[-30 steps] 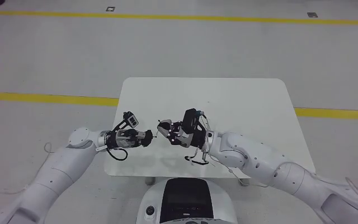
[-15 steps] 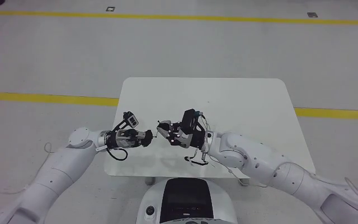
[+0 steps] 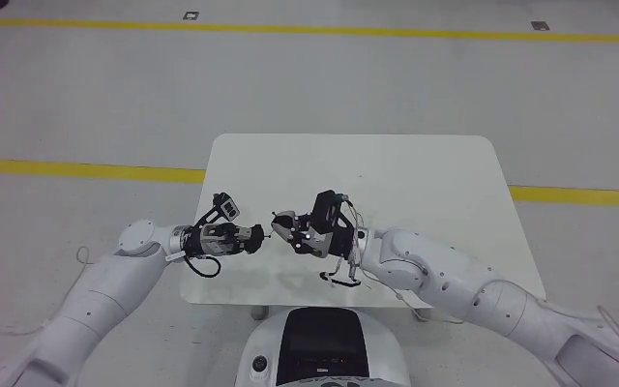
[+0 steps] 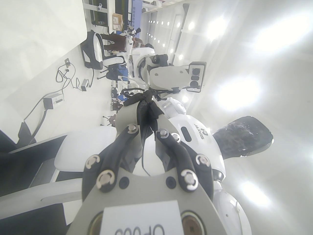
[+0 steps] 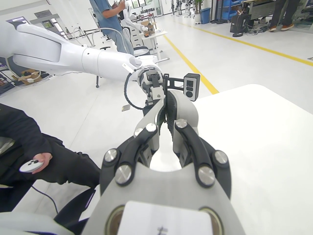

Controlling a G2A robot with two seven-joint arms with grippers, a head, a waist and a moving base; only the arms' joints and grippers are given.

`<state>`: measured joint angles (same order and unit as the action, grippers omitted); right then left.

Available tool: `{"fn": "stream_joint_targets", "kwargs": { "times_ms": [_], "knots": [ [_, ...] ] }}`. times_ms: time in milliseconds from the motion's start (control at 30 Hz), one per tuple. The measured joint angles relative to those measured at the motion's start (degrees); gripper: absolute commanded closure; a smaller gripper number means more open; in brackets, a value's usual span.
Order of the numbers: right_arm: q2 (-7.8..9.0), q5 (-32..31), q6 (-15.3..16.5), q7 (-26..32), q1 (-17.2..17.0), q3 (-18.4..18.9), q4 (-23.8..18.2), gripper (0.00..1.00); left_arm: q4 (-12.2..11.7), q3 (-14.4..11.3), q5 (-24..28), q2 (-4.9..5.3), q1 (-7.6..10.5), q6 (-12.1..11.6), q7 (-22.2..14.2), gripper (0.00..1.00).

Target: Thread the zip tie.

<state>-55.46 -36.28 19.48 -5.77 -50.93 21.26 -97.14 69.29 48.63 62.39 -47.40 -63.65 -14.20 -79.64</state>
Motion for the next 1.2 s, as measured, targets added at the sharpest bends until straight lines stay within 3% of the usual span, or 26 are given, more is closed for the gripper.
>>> {"fn": "stream_joint_targets", "kwargs": {
  "times_ms": [1000, 1067, 1133, 1200],
  "knots": [
    [1.52, 0.82, 0.0, -2.14, 0.26, 0.1, -1.86, 1.0, 0.01, 0.01, -0.01, 0.0, 0.01, -0.01, 0.01, 1.0],
    [1.51, 0.8, -0.06, -2.12, 0.18, 0.15, -1.87, 1.0, 0.85, 0.37, -1.74, 0.13, 0.32, -1.69, 1.3, 1.0],
    [1.4, 0.4, -0.34, -1.98, -0.44, 0.82, -1.99, 1.0, 1.65, 1.03, -6.52, 0.34, 0.03, -4.98, 2.7, 1.0],
    [1.32, 0.03, -0.09, -2.04, -1.09, 1.66, -2.02, 1.0, 1.49, 2.22, -9.09, 0.42, -0.07, -5.47, 2.75, 1.0]
  ]
}}
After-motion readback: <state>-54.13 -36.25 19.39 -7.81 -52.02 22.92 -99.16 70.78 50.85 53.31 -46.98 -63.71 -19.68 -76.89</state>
